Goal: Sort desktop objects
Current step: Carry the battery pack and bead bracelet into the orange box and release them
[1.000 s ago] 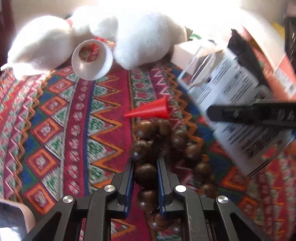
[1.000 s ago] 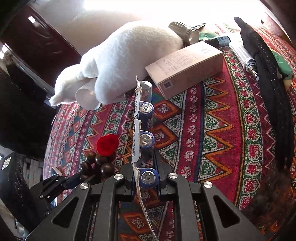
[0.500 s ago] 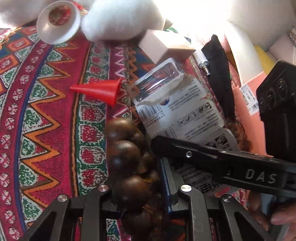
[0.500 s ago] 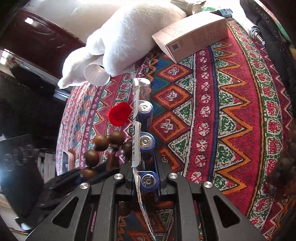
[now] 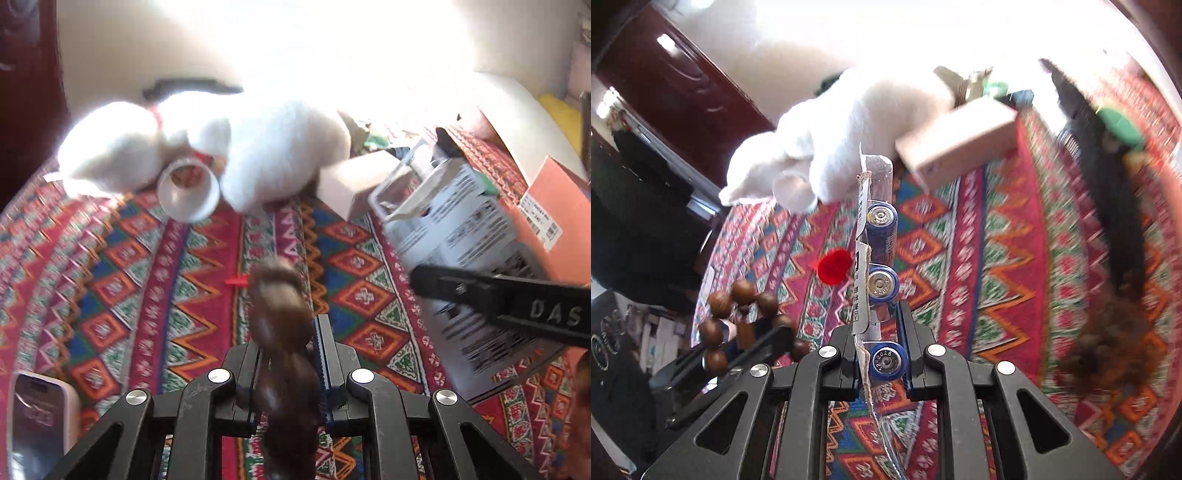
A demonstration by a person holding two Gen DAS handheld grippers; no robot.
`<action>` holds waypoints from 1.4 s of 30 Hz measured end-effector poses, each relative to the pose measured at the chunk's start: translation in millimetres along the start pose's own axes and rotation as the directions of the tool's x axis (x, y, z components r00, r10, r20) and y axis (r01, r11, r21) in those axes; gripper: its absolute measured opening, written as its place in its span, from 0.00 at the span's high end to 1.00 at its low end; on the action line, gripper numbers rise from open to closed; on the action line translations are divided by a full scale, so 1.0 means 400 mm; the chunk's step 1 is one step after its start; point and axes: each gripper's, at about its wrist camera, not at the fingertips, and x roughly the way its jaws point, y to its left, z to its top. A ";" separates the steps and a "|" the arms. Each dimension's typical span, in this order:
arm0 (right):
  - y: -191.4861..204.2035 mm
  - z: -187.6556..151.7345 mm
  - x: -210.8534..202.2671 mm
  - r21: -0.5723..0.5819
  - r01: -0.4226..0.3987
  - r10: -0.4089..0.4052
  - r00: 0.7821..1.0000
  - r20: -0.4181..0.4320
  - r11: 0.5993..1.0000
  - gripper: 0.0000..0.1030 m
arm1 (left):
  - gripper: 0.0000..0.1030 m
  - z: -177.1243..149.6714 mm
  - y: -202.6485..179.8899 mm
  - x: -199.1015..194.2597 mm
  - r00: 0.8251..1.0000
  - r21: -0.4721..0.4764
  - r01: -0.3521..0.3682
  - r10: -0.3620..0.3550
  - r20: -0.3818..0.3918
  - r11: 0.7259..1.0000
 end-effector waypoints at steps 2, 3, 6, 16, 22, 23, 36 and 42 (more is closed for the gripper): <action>0.011 0.002 -0.043 -0.032 0.031 -0.029 0.998 0.047 0.999 0.84 | 0.84 0.004 -0.006 -0.025 1.000 0.012 -0.002 0.002 0.004 1.000; 0.017 0.002 -0.065 -0.048 0.045 -0.041 0.997 0.069 0.998 0.84 | 0.84 0.006 0.002 -0.045 1.000 0.016 -0.005 0.005 0.007 1.000; 0.029 -0.002 -0.124 -0.078 0.067 -0.058 0.991 0.117 0.995 0.84 | 0.84 0.012 -0.004 -0.093 0.999 0.035 -0.029 0.027 0.038 0.999; 0.059 -0.044 -0.267 -0.146 0.173 -0.132 0.958 0.254 0.974 0.84 | 0.83 0.041 -0.157 -0.255 0.979 0.106 0.013 -0.034 0.202 0.994; 0.036 -0.064 -0.395 -0.140 0.232 -0.170 0.919 0.356 0.963 0.84 | 0.84 0.049 -0.281 -0.305 0.967 0.160 0.061 -0.098 0.235 0.985; 0.031 -0.070 -0.419 -0.135 0.248 -0.182 0.909 0.376 0.959 0.84 | 0.83 0.052 -0.301 -0.310 0.966 0.164 0.072 -0.110 0.235 0.984; -0.169 -0.118 -0.731 0.077 0.382 -0.353 0.736 0.578 0.921 0.84 | 0.83 0.151 -0.660 -0.377 0.924 0.339 0.178 -0.275 0.264 0.924; -0.308 -0.142 -0.857 0.221 0.412 -0.455 0.650 0.608 0.884 0.84 | 0.83 0.161 -0.844 -0.347 0.917 0.428 0.215 -0.332 0.220 0.878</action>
